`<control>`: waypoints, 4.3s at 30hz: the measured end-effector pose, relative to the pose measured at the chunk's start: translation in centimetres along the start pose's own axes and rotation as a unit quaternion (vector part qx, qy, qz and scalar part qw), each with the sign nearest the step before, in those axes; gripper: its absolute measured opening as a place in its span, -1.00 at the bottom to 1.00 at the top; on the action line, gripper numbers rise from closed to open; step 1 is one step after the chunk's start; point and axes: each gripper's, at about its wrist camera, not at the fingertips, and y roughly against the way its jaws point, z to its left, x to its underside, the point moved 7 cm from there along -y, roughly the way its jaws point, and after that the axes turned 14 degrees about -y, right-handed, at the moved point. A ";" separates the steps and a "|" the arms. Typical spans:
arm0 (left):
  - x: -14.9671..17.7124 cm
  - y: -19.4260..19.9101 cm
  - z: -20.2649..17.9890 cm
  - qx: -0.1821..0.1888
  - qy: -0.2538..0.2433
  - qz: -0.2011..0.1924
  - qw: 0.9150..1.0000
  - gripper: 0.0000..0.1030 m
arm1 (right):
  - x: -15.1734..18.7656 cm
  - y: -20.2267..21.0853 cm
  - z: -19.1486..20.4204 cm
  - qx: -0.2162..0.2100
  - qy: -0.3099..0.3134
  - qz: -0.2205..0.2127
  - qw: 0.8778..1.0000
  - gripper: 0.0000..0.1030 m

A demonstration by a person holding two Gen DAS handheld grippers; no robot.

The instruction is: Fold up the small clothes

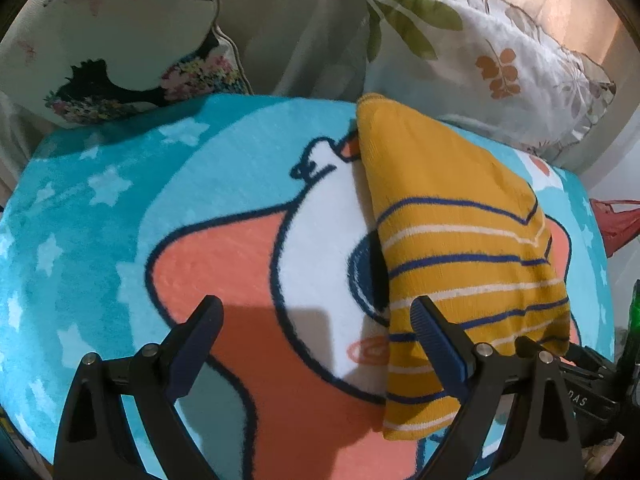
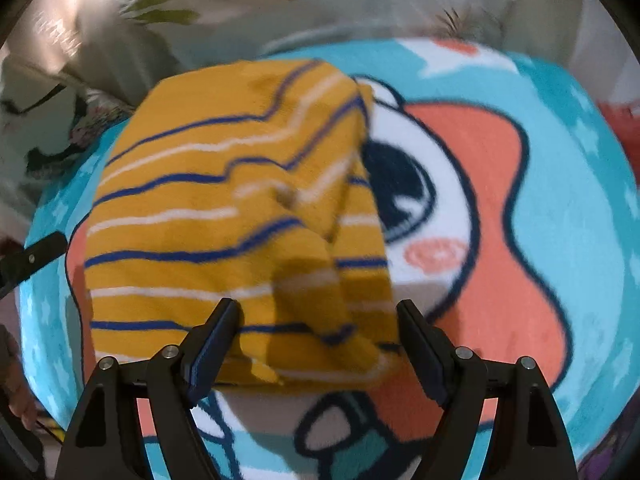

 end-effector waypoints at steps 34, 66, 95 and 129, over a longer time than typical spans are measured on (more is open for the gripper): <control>5.1 9.6 -9.7 -0.082 0.026 -0.084 0.993 0.82 | 4.3 4.1 -5.9 -0.053 0.091 0.010 0.994 0.76; 7.1 22.3 -10.2 -0.121 0.052 -0.275 0.953 1.00 | 6.4 12.9 -1.9 -0.061 0.185 -0.138 0.971 0.76; 10.7 10.4 -10.9 -0.075 0.050 -0.058 0.994 1.00 | 7.1 6.7 -3.3 0.015 0.184 -0.078 0.980 0.76; 7.8 7.3 -12.2 -0.059 0.056 -0.024 0.996 1.00 | 3.9 6.3 -3.6 0.009 0.188 -0.091 0.978 0.76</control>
